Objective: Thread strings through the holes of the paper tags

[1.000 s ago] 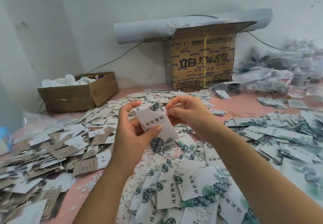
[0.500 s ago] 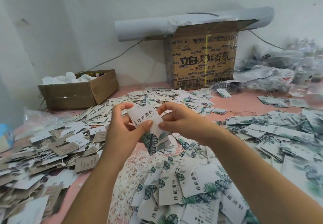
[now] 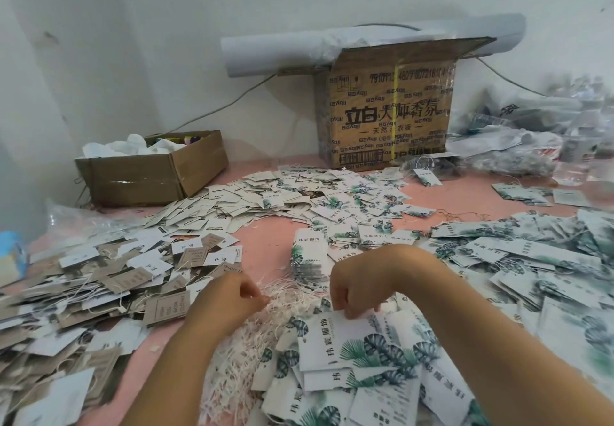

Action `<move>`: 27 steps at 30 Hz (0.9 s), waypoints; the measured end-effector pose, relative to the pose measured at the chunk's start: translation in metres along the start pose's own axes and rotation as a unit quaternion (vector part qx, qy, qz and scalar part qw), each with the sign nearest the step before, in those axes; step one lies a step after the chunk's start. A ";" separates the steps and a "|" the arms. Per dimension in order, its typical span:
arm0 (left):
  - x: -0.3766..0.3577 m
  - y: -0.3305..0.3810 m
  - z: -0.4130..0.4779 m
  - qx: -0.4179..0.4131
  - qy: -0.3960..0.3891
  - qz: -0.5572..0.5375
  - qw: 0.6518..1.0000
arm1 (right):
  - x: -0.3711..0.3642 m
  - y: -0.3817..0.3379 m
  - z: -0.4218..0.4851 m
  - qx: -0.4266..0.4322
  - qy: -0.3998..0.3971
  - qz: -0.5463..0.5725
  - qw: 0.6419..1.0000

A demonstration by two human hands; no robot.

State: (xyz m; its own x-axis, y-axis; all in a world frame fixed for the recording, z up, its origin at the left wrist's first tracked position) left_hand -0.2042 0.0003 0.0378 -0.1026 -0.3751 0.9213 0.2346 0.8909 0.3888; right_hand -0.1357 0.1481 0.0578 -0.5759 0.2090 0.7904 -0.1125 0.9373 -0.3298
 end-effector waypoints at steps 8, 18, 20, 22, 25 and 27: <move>-0.003 0.002 -0.002 0.006 0.005 0.050 0.999 | 0.006 0.001 -0.001 0.017 0.018 0.013 1.000; 0.021 0.016 -0.001 -0.029 0.054 -0.018 0.998 | 0.033 -0.006 -0.001 0.072 0.145 0.077 0.984; 0.021 0.020 -0.002 -0.034 0.046 -0.063 0.996 | 0.035 -0.006 0.000 0.080 0.161 0.096 0.979; 0.022 0.026 -0.005 -0.038 0.031 -0.131 0.990 | 0.038 -0.008 0.002 0.090 0.183 0.112 0.973; 0.028 0.039 -0.010 -0.055 0.020 -0.206 0.977 | 0.042 -0.014 0.004 0.114 0.222 0.134 0.959; 0.031 0.047 -0.013 -0.069 0.016 -0.228 0.971 | 0.043 -0.019 0.006 0.131 0.245 0.135 0.951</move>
State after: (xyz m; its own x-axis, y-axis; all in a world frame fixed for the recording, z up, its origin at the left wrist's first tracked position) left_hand -0.1839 0.0268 0.0850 -0.1956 -0.7321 0.6525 0.2996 0.5889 0.7506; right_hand -0.1634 0.1372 0.0952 -0.1722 0.5977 0.7830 -0.2481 0.7430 -0.6217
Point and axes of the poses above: each hand's wrist, its own z-axis towards the middle knuckle, its own x-axis out of the back of the hand, y = z × x, the point moved 10 cm from there along z, towards the middle knuckle, and after that the axes turned 8 degrees about z, right-handed, at the moved point
